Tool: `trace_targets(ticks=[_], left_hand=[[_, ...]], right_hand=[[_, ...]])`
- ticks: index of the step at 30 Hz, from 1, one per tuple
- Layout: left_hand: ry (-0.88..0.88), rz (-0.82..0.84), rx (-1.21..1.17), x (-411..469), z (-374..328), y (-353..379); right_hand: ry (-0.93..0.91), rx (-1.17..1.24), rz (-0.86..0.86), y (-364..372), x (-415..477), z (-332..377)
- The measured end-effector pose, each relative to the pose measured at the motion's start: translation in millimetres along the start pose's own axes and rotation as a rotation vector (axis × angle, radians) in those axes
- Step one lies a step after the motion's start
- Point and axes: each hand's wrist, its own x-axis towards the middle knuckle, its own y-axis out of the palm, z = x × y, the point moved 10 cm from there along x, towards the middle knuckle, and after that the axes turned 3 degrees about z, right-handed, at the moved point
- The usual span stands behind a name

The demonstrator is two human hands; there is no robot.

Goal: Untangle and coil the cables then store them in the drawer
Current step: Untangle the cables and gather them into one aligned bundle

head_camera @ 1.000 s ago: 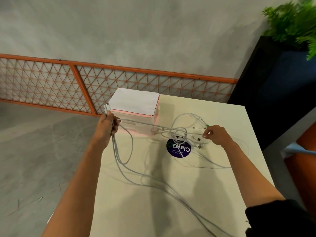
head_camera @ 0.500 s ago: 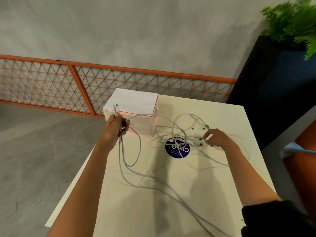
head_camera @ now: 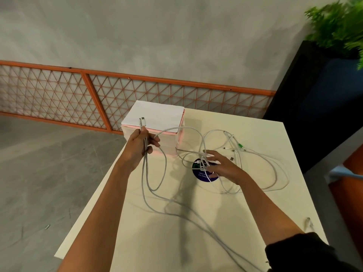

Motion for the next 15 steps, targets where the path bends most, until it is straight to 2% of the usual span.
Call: trace_targets(ticks=[7,8,11,15], left_hand=[[0.008,0.005,-0.012,0,-1,-3],[0.008,-0.003,-0.013,0,-2,-5],[0.015,-0.035,0.016,2,-3,-13],[-0.015,-0.009,0.112,2,7,-18]], right_hand=[[-0.068,0.152,0.008,-4,2,10],[-0.103,0.065,-0.054,-12,3,13],[-0.267,-0.383,-0.4,-46,-7,37],[-0.444,-0.532,-0.561,-60,-20,86]])
